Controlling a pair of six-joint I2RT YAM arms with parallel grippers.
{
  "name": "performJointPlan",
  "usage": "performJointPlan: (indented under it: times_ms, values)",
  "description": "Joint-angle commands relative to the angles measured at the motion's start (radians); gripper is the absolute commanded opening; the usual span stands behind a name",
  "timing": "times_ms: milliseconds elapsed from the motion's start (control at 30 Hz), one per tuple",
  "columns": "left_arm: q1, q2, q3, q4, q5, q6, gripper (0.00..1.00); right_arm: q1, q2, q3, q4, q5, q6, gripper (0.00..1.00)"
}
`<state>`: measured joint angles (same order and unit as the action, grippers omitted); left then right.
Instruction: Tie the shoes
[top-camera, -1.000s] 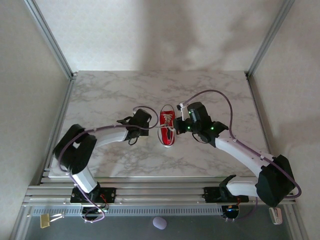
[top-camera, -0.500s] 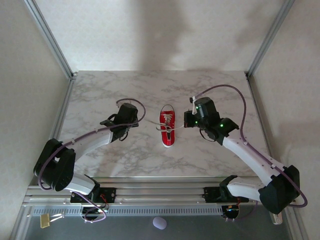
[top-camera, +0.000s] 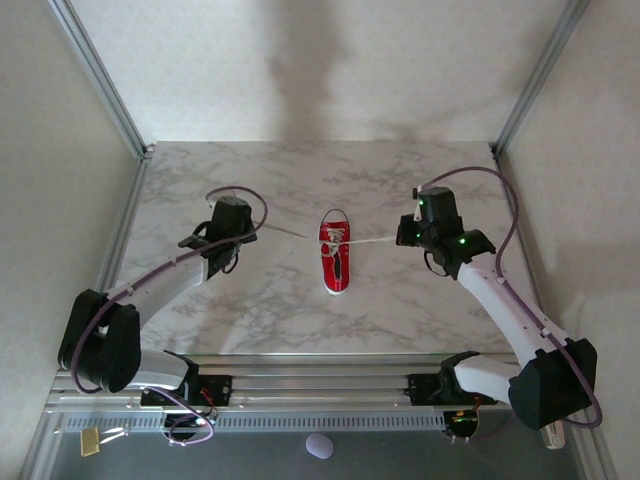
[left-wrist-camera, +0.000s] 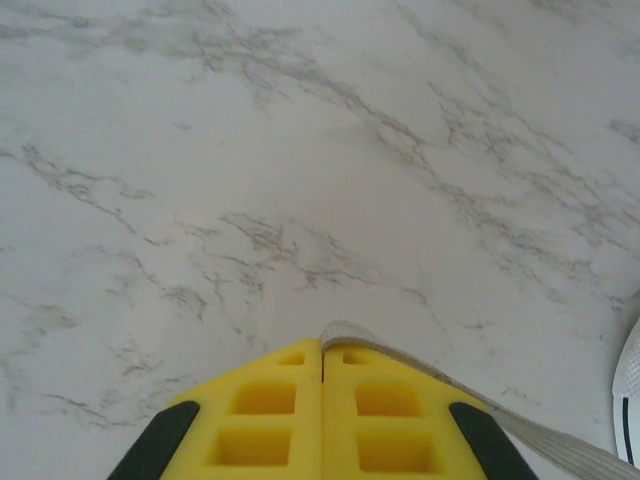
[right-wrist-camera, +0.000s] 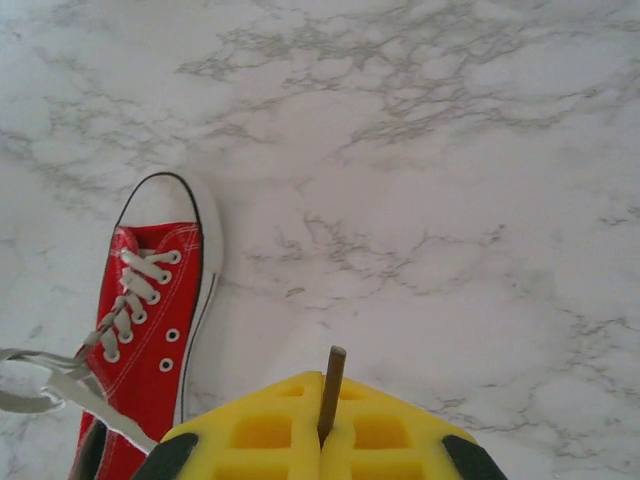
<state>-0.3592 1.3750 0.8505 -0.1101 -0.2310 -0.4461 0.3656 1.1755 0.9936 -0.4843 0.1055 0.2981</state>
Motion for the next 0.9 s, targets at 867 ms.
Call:
performJointPlan:
  times_ms: [867]
  values:
    - [0.223, -0.104, -0.093, -0.015, 0.065, -0.089, 0.0, -0.193, -0.01, -0.041, -0.068, 0.111, -0.093, 0.0]
